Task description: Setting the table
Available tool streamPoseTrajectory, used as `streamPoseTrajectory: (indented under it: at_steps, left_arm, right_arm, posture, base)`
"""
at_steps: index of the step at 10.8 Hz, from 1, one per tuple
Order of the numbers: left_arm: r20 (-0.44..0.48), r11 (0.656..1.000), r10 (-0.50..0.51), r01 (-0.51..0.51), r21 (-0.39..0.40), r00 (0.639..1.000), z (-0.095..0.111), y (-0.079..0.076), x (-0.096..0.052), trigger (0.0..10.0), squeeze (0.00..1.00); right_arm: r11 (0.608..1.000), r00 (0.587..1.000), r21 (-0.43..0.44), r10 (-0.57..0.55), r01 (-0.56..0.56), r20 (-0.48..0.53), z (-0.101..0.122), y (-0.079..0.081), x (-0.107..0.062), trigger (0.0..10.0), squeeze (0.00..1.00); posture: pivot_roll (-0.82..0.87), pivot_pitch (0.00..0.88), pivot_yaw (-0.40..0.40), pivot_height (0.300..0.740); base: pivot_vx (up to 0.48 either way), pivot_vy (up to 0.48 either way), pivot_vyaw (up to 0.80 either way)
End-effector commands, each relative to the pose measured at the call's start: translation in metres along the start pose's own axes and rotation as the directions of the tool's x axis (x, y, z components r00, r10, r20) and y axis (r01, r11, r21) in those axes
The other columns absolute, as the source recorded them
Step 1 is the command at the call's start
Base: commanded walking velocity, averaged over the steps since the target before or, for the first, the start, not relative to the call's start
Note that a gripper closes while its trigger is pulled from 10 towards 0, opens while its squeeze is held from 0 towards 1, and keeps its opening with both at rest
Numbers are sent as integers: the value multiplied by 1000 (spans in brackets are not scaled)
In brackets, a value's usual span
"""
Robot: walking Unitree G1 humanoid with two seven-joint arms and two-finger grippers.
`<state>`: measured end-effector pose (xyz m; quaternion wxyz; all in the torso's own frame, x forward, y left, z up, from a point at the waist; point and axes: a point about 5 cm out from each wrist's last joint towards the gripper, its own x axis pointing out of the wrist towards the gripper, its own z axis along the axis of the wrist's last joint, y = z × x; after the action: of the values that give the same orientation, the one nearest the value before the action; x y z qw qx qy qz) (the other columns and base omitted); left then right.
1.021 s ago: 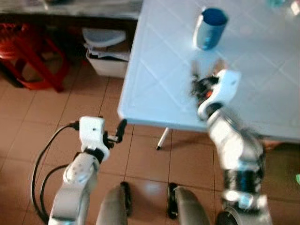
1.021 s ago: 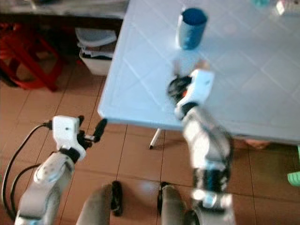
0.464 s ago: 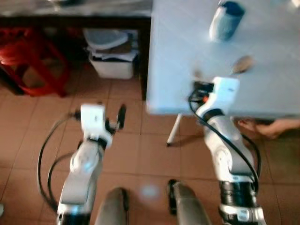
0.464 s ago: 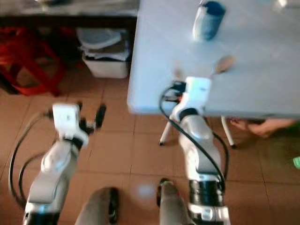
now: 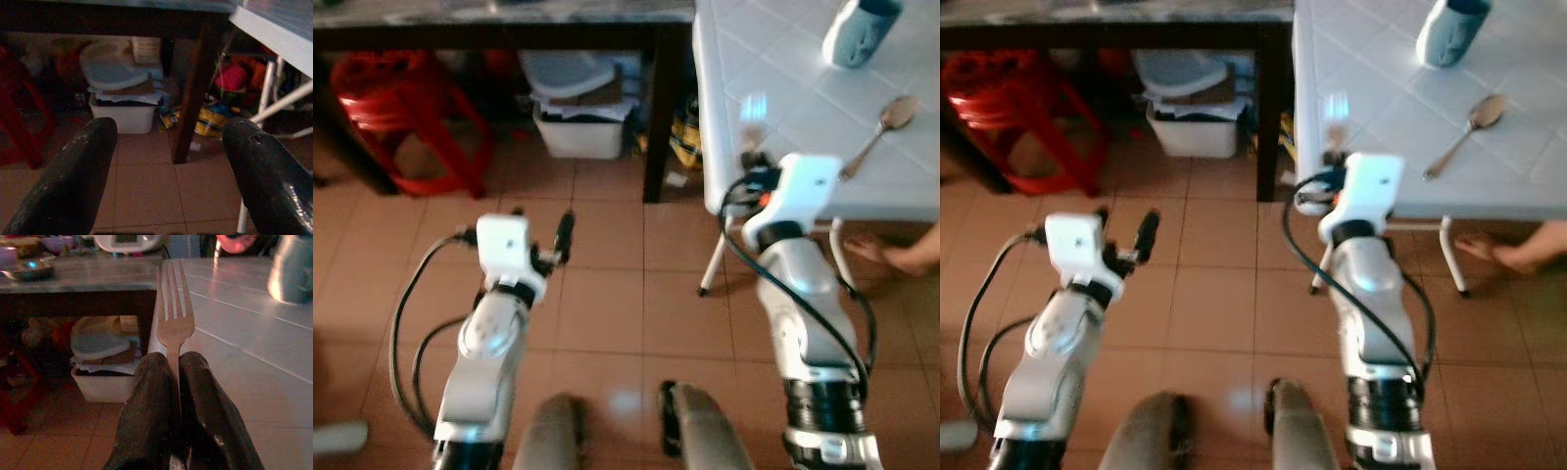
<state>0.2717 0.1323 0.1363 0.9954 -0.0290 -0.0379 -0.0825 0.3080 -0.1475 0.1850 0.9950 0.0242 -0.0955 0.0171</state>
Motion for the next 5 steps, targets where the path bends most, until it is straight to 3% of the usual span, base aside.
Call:
streamPoseTrajectory:
  at_steps: [1, 5]
  left_arm:
    - [-19, 1000, 29, -29, 6, 999, -5, 8, -5, 10000, 0]
    - [44, 998, 55, -56, 28, 998, 7, 12, 1, 10000, 0]
  right_arm:
    - [999, 999, 3, 35, -35, 36, 6, 10, -1, 0, 0]
    - [995, 994, -37, 91, -88, 68, 7, 20, -1, 0, 0]
  posture:
    - [-59, 225, 32, 740]
    - [-48, 234, 21, 740]
  base:
    - [442, 0, 0]
    - [451, 0, 0]
